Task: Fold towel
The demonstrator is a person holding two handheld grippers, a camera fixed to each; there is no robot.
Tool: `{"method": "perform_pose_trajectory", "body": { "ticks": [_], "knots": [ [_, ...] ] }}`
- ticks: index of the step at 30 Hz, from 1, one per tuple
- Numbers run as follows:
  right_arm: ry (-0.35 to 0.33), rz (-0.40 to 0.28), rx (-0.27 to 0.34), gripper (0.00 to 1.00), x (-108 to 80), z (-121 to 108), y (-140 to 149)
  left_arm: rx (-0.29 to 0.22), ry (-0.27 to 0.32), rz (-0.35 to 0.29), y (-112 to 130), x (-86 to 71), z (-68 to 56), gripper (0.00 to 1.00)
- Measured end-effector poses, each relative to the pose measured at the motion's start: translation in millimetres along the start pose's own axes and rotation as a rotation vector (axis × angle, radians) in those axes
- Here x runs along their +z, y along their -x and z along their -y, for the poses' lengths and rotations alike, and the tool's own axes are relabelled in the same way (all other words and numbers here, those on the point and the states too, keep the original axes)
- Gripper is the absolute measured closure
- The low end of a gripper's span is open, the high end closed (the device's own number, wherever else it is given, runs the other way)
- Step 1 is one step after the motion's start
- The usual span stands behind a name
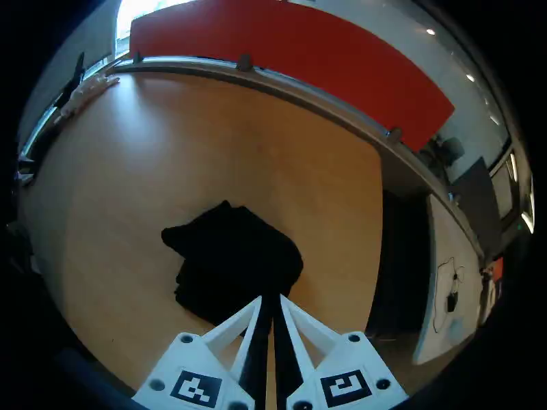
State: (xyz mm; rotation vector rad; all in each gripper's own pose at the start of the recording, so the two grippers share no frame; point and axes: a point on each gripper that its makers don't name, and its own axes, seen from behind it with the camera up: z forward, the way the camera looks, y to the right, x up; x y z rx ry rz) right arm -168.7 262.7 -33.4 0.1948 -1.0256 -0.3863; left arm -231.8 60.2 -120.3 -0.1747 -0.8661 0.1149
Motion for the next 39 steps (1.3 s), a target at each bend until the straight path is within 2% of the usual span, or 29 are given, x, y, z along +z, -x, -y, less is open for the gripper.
{"method": "perform_pose_trajectory", "body": {
  "ticks": [11, 24, 39],
  "knots": [
    [0.013, 0.065, 0.004, 0.96, 7.5, 1.5, 28.4, -0.005, -0.005, 0.003, 3.2, -1.4, 2.3, 0.08],
    [0.041, 0.129, 0.089, 0.96, 27.0, 3.8, 63.4, 0.008, -0.014, 0.010, 6.6, -2.8, 6.1, 0.08],
    [0.058, 0.195, 0.126, 0.96, 45.9, 11.1, 89.1, 0.008, -0.022, 0.016, 7.6, -4.1, 9.0, 0.08]
  ]
}}
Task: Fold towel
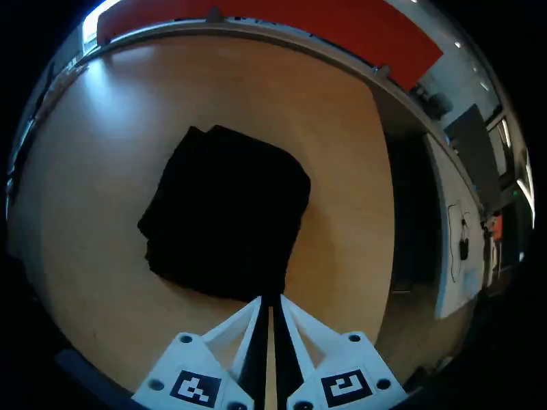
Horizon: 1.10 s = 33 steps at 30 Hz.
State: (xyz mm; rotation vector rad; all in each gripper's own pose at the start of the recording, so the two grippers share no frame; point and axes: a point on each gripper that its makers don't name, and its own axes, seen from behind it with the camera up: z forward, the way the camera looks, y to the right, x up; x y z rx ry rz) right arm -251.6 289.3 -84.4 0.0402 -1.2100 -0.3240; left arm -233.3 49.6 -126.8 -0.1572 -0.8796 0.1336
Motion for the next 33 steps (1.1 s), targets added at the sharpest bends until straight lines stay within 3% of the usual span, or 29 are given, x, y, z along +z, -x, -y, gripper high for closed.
{"method": "perform_pose_trajectory", "body": {
  "ticks": [24, 27, 33],
  "knots": [
    [0.049, 0.017, 0.021, 0.89, 9.9, -11.2, 1.2, 0.007, -0.003, 0.000, -5.1, 2.4, -0.4, 0.08],
    [0.051, 0.015, 0.024, 0.75, 9.0, -12.1, 1.8, 0.006, -0.001, 0.000, -5.5, 2.7, -1.3, 0.08],
    [0.070, 0.007, 0.029, 0.27, 5.7, -15.6, 4.4, 0.008, 0.002, -0.002, -6.7, 3.1, -3.7, 0.08]
  ]
}}
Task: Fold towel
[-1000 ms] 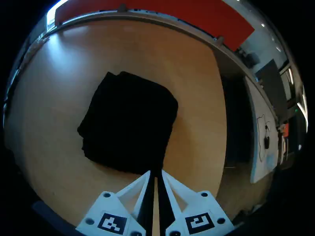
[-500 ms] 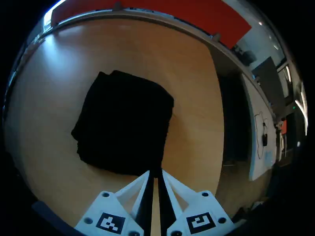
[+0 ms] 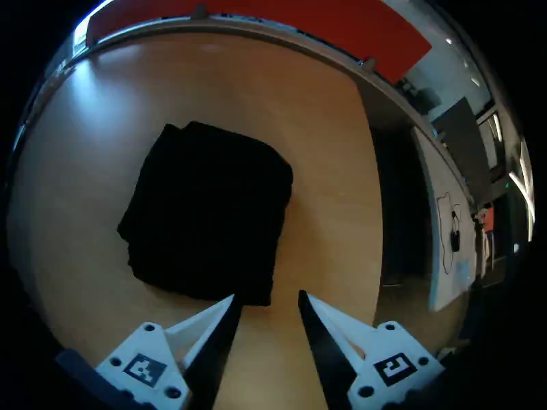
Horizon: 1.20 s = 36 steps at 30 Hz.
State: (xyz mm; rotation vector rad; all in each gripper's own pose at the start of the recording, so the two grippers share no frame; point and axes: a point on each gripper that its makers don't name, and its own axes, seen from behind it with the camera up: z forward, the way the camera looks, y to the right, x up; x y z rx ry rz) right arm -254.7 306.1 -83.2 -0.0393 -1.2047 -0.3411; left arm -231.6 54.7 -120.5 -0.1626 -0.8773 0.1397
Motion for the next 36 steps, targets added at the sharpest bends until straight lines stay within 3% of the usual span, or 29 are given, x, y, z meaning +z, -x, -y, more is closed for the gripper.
{"method": "perform_pose_trajectory", "body": {
  "ticks": [4, 20, 36],
  "knots": [
    [-0.004, -0.012, 0.003, 0.01, -2.0, 2.5, 0.1, 0.003, 0.003, -0.001, -0.4, 0.2, -1.5, 0.08],
    [-0.062, -0.095, 0.007, 0.00, -17.6, 29.6, -17.6, 0.002, 0.009, -0.008, -1.1, 0.0, -4.2, 0.08],
    [-0.157, -0.175, -0.013, 0.00, -25.4, 92.3, -45.9, -0.010, 0.002, -0.012, 2.7, -2.6, -0.7, 0.08]
  ]
}}
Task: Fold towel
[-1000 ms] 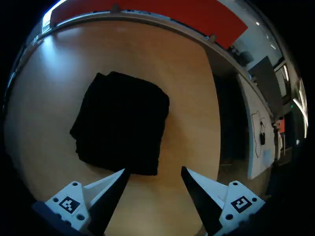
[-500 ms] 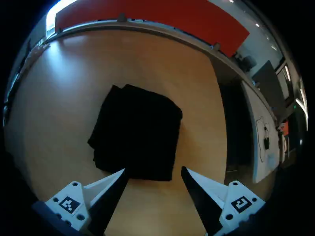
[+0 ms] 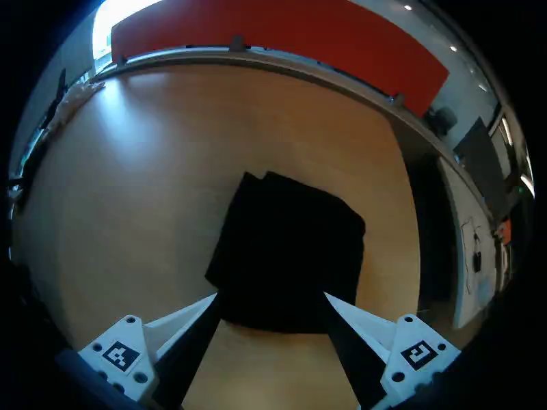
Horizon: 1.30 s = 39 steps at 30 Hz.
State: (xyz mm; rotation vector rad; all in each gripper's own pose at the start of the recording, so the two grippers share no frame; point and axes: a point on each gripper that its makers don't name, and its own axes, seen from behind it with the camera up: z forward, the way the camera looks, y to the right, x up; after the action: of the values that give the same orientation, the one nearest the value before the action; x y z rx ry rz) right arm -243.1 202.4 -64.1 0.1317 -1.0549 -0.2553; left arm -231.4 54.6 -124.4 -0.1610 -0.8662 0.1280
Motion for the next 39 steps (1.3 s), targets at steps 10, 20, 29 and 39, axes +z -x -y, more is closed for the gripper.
{"method": "perform_pose_trajectory", "body": {
  "ticks": [10, 20, 29, 39],
  "knots": [
    [-0.050, -0.022, -0.012, 0.03, 7.6, 31.2, -14.8, -0.014, -0.010, 0.003, 7.4, -4.0, 5.8, 0.08],
    [-0.069, -0.013, -0.014, 0.24, 15.1, 45.9, -17.1, -0.027, -0.019, 0.008, 13.1, -6.6, 12.2, 0.08],
    [-0.068, 0.009, -0.003, 0.45, 22.6, 51.7, -12.2, -0.027, -0.021, 0.010, 13.3, -6.6, 13.5, 0.08],
    [-0.066, 0.023, -0.005, 0.70, 26.4, 51.9, -9.0, -0.028, -0.024, 0.011, 13.1, -6.6, 15.0, 0.08]
  ]
}}
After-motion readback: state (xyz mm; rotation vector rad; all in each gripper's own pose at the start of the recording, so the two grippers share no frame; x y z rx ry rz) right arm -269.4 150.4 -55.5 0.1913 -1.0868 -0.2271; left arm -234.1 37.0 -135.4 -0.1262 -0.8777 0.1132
